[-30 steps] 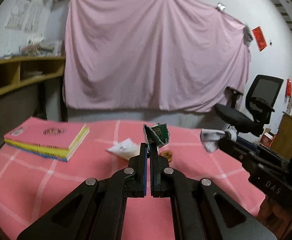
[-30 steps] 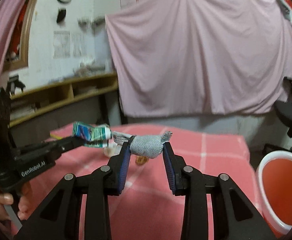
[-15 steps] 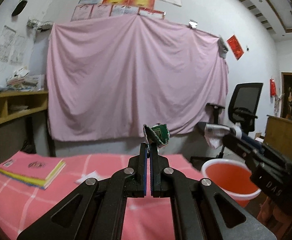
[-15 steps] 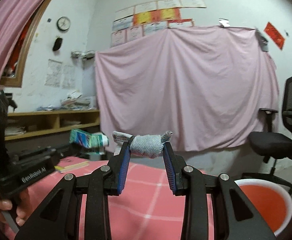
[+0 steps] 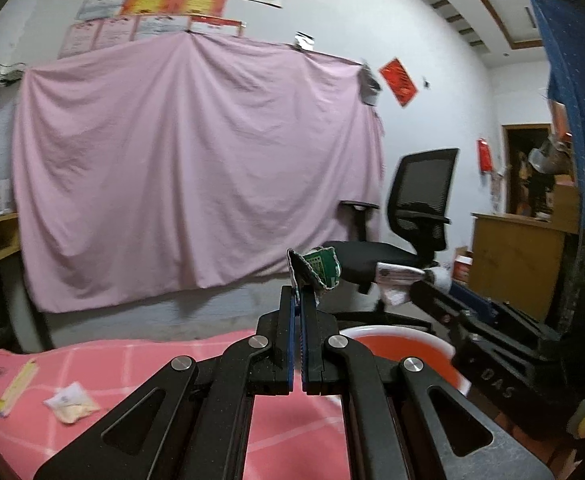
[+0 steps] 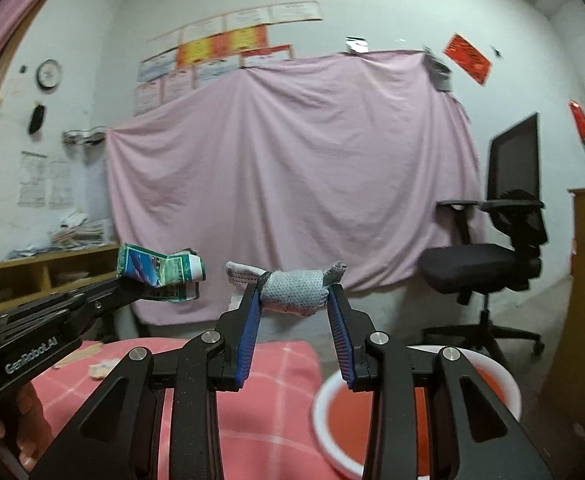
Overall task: Collect trash
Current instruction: 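Open both tools over the bucket to drop wrapper and grey scrap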
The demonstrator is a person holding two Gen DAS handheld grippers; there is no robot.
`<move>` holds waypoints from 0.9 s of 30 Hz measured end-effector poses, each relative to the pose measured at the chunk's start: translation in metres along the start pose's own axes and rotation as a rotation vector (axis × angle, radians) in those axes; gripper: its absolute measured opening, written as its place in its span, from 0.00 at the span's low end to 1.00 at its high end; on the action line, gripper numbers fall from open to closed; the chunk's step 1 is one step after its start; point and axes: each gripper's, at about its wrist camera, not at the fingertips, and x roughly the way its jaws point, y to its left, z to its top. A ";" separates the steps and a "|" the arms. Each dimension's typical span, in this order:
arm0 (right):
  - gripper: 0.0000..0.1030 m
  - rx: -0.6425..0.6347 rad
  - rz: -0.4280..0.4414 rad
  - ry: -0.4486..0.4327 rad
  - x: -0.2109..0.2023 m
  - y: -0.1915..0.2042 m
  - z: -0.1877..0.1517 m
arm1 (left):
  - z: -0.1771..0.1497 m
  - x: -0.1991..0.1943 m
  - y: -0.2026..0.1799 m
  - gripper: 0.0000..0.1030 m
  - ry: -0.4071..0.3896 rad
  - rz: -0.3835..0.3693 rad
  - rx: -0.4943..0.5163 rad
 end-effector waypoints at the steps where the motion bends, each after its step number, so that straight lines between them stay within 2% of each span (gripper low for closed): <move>1: 0.32 0.008 -0.017 0.006 0.001 -0.005 0.000 | 0.001 0.006 -0.005 0.01 0.010 -0.016 -0.002; 14: 0.33 0.130 -0.158 0.133 0.014 -0.062 -0.016 | 0.003 0.078 -0.049 0.01 0.212 -0.155 -0.051; 21: 0.33 0.181 -0.186 0.182 0.019 -0.078 -0.022 | 0.001 0.100 -0.051 0.01 0.292 -0.185 -0.080; 27: 0.34 0.218 -0.199 0.226 0.023 -0.087 -0.027 | -0.001 0.120 -0.042 0.01 0.377 -0.213 -0.164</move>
